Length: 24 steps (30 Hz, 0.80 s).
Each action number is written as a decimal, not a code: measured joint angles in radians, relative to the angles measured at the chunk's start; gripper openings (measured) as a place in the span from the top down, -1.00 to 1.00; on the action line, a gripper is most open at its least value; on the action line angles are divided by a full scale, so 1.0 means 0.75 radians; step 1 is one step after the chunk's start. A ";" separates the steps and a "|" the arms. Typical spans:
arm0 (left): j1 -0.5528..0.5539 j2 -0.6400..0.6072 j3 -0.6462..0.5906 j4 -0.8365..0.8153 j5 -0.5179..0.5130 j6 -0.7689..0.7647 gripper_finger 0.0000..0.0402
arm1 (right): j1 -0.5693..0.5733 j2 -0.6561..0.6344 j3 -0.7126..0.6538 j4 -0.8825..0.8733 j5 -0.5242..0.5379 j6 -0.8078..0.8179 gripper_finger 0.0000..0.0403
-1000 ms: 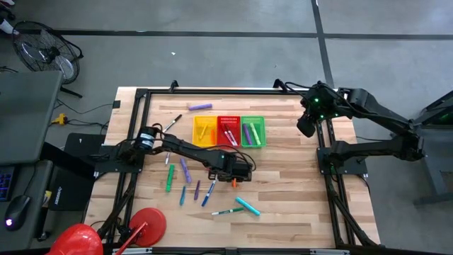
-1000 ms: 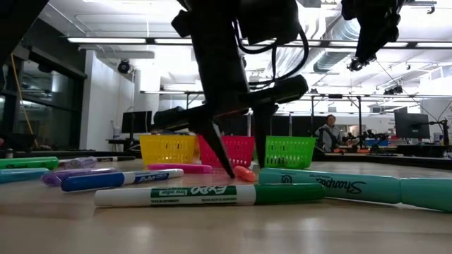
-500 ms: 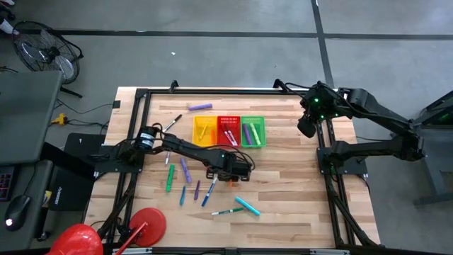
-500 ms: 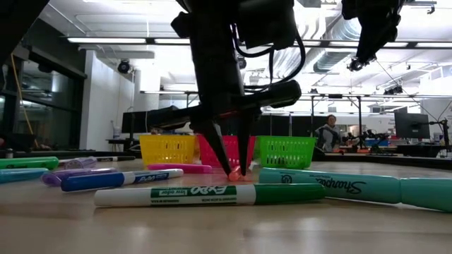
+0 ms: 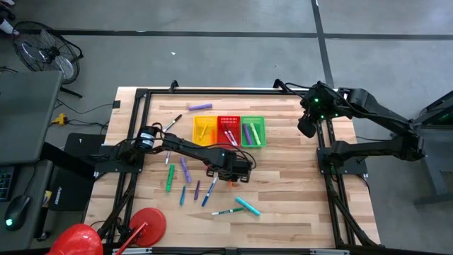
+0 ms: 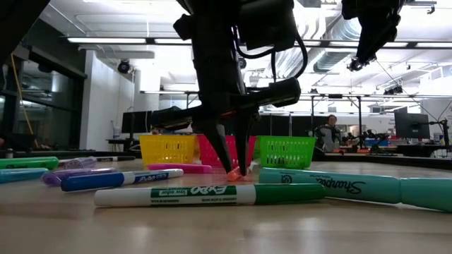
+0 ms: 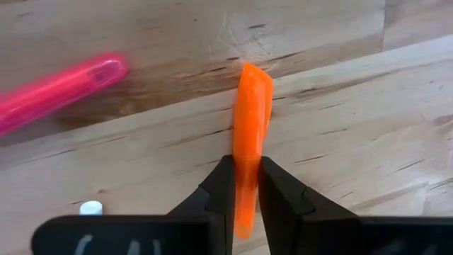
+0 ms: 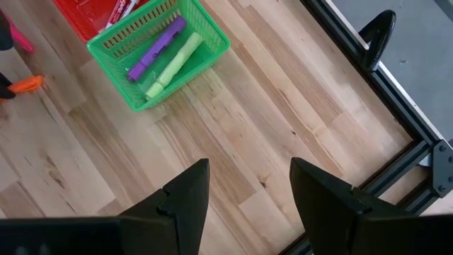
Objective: Pick & Place Markers
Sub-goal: Put the orange pen into the yellow bin
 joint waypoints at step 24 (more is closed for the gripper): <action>-0.006 -0.025 -0.005 0.005 -0.079 0.027 0.79 | 0.000 0.000 0.000 0.004 -0.004 -0.037 0.08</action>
